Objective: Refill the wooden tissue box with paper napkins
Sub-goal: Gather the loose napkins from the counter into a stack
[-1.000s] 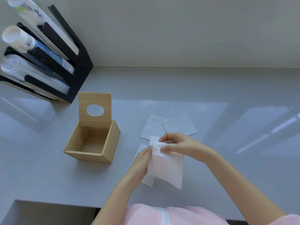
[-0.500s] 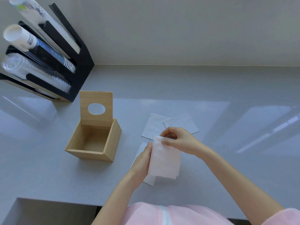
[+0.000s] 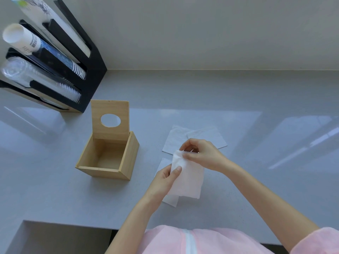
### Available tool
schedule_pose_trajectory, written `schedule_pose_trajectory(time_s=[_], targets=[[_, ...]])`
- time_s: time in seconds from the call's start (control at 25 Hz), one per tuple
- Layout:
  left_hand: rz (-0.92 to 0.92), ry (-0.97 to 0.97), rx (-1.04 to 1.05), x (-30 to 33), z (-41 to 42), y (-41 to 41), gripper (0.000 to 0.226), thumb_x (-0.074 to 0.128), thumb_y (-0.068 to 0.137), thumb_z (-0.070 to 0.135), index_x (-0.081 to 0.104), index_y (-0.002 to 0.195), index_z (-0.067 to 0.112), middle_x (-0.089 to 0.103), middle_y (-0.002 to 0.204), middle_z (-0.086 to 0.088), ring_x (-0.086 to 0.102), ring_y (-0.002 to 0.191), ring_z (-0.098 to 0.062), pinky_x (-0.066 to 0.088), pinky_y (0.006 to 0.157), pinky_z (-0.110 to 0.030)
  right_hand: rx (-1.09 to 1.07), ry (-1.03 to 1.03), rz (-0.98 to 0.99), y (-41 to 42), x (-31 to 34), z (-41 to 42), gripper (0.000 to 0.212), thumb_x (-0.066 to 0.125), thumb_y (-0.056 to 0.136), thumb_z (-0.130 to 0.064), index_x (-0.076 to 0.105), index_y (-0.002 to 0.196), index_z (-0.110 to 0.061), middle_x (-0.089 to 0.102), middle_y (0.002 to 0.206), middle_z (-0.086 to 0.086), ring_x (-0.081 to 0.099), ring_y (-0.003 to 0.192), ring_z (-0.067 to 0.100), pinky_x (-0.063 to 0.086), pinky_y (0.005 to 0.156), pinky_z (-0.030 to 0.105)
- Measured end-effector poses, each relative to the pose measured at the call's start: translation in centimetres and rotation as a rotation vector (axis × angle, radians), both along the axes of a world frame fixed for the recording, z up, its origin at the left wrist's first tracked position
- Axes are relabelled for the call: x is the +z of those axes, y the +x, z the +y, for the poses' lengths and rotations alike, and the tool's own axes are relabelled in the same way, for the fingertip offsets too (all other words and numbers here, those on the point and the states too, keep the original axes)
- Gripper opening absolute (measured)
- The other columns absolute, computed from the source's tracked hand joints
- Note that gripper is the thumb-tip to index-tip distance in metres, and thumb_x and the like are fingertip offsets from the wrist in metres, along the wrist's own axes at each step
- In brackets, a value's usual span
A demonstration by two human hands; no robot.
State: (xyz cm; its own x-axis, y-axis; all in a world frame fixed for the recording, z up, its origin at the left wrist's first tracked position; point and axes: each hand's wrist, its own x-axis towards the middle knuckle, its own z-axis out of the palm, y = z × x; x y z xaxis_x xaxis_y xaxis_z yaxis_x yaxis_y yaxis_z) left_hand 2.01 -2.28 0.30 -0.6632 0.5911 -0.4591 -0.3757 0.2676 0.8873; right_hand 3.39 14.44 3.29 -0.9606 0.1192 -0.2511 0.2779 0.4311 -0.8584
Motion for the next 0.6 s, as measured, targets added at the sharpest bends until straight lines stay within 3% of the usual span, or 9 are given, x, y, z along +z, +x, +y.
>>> schedule_pose_trajectory(time_s=[0.24, 0.36, 0.48, 0.6], targets=[[0.042, -0.010, 0.166, 0.1, -1.1, -0.2, 0.020, 0.050, 0.092, 0.025, 0.064, 0.082, 0.015, 0.063, 0.083, -0.006, 0.058, 0.077, -0.019, 0.044, 0.068, -0.029, -0.054, 0.081, 0.021, -0.9, -0.8, -0.4, 0.010, 0.052, 0.089, -0.025, 0.059, 0.083, -0.029, 0.061, 0.079, -0.014, 0.057, 0.075, 0.001, 0.040, 0.061, 0.011], [0.043, 0.006, 0.288, 0.4, -2.0, -1.1, 0.019, 0.050, 0.092, 0.021, 0.064, 0.079, 0.017, 0.065, 0.081, -0.006, 0.059, 0.076, -0.020, 0.047, 0.068, -0.031, -0.092, 0.107, -0.053, -0.8, -1.7, -0.1, 0.010, 0.050, 0.089, -0.023, 0.059, 0.085, -0.025, 0.064, 0.081, -0.006, 0.060, 0.081, 0.012, 0.042, 0.059, 0.015], [0.076, 0.011, 0.347, 0.5, -2.9, -1.5, 0.019, 0.050, 0.092, 0.021, 0.064, 0.081, 0.013, 0.063, 0.085, -0.009, 0.059, 0.078, -0.022, 0.046, 0.069, -0.032, -0.056, 0.187, -0.114, 0.1, -2.8, -0.1, 0.013, 0.054, 0.088, -0.028, 0.062, 0.094, -0.021, 0.062, 0.089, -0.003, 0.055, 0.081, 0.011, 0.041, 0.061, 0.017], [0.088, 0.018, 0.377, 0.5, -3.5, -1.4, 0.019, 0.050, 0.093, 0.022, 0.061, 0.084, 0.008, 0.060, 0.085, -0.012, 0.058, 0.079, -0.023, 0.046, 0.066, -0.030, 0.034, 0.397, -0.162, 0.6, -3.5, -1.0, 0.028, 0.058, 0.084, -0.035, 0.057, 0.104, -0.016, 0.050, 0.093, -0.005, 0.049, 0.085, 0.012, 0.038, 0.070, 0.025]])
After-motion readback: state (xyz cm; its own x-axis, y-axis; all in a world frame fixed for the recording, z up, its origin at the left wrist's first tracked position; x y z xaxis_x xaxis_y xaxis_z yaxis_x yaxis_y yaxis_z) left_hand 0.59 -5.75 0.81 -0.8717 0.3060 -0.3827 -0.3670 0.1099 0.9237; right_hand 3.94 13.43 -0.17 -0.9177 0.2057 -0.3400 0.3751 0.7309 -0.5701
